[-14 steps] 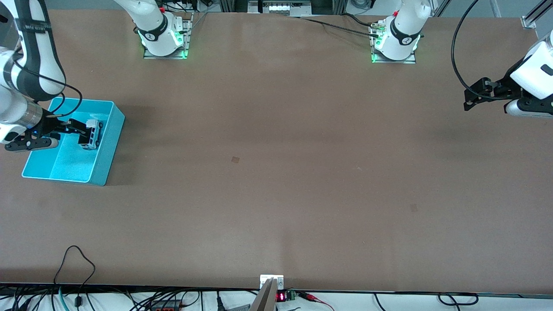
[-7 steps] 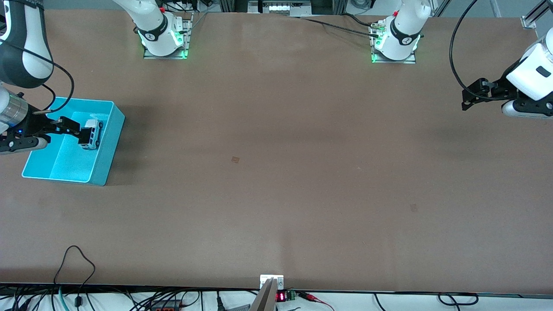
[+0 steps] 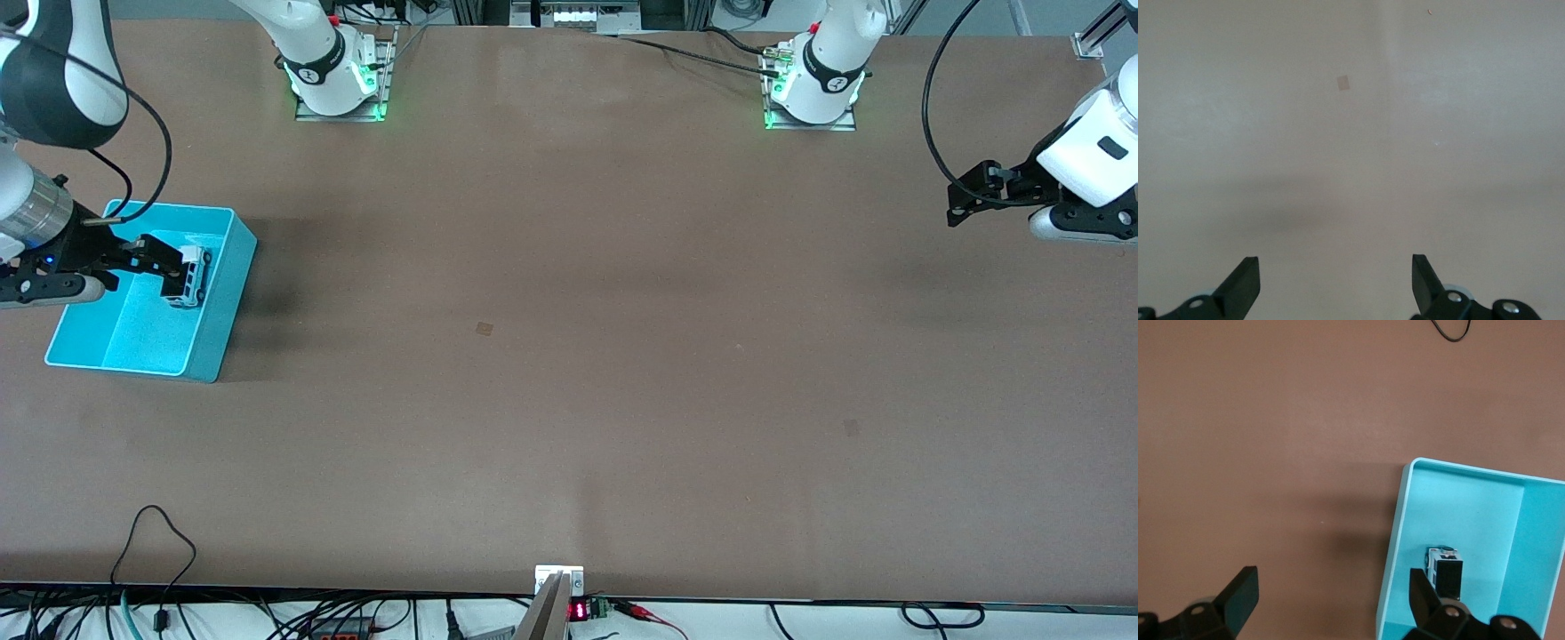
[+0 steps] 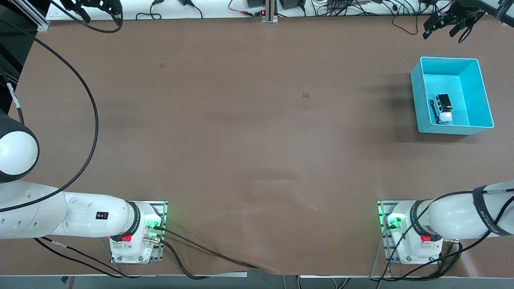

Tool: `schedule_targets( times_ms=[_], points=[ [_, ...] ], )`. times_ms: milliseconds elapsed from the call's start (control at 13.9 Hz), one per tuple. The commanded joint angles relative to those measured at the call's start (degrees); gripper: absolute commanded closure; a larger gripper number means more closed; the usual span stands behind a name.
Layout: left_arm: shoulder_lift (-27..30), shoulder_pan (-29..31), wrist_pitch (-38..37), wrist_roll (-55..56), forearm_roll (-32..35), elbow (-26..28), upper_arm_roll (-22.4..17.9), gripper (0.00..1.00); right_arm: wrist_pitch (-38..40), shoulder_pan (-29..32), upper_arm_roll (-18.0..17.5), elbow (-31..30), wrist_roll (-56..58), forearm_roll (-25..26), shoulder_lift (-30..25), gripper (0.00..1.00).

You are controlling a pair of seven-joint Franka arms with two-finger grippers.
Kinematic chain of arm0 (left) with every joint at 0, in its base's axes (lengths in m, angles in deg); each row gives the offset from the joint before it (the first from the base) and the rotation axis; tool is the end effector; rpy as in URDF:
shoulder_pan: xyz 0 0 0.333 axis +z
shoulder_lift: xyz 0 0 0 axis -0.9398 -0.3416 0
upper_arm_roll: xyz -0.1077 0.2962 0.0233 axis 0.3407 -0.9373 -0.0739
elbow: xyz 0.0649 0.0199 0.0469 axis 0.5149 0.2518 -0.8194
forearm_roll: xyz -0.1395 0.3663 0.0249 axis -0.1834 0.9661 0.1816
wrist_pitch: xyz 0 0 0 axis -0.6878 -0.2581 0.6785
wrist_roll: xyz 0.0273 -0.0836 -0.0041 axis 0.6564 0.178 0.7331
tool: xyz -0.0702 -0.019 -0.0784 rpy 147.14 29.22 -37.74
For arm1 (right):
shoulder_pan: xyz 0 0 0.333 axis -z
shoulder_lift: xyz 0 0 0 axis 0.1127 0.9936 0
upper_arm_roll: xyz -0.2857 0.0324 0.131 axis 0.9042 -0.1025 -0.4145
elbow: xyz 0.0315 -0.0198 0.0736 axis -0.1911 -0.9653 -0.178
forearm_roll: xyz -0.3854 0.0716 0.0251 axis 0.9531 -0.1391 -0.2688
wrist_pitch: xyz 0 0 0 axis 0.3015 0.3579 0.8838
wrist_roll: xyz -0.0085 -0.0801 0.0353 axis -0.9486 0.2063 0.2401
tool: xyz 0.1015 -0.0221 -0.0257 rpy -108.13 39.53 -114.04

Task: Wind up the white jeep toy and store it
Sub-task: 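Open the right gripper to release the jeep in the bin, then raise the right gripper up out of the bin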

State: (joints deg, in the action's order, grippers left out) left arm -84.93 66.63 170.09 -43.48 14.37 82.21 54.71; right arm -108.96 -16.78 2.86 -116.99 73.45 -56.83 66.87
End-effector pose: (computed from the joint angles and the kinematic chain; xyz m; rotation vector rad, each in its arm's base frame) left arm 0.5493 -0.0245 0.6068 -3.1115 0.1211 0.0458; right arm 0.5734 -0.0365 0.4975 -3.1360 -0.1066 -0.1078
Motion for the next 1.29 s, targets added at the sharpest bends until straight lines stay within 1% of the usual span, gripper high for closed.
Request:
schedule_targets(
  times_ms=[0,143,215,358,430,574,717,1004,1219],
  points=[
    [1.01,0.23,-0.12,-0.81,1.08,0.94,0.45,0.00,4.78,5.10,-5.68,1.31,-1.88,-0.41,-3.20,0.00],
    [0.93,0.23,-0.12,-0.81,1.17,0.94,0.45,0.00,8.73,8.71,-10.60,4.64,-1.97,-0.59,-3.64,0.00],
    [0.75,0.23,-0.12,-0.81,1.17,0.94,0.45,0.00,10.58,9.08,-10.97,6.05,-2.06,-0.76,-3.64,0.00],
    [0.66,0.23,-0.12,-0.81,1.08,0.68,0.45,0.00,11.82,9.08,-11.06,7.20,-2.32,-0.85,-3.99,0.00],
    [0.66,0.41,-0.12,-0.73,1.08,0.68,0.36,0.00,12.43,9.08,-11.67,8.86,-2.24,-0.94,-4.34,0.00],
    [0.66,0.41,-0.12,-0.73,1.08,0.59,0.36,0.00,14.80,8.99,-12.12,11.24,-4.77,-0.94,-4.26,0.00],
    [0.66,0.58,-0.21,-0.73,1.08,0.41,0.36,0.00,16.91,8.73,-12.47,12.04,-8.38,-0.85,-4.26,0.00],
    [0.84,0.76,-0.91,-0.90,1.08,0.32,0.28,0.00,18.07,8.55,-12.47,12.83,-7.96,-0.59,-4.26,0.00],
    [0.66,0.76,-0.56,-0.90,1.08,0.32,0.27,0.00,20.52,8.46,-12.47,14.41,-8.56,-0.50,-4.09,0.00]
  ],
)
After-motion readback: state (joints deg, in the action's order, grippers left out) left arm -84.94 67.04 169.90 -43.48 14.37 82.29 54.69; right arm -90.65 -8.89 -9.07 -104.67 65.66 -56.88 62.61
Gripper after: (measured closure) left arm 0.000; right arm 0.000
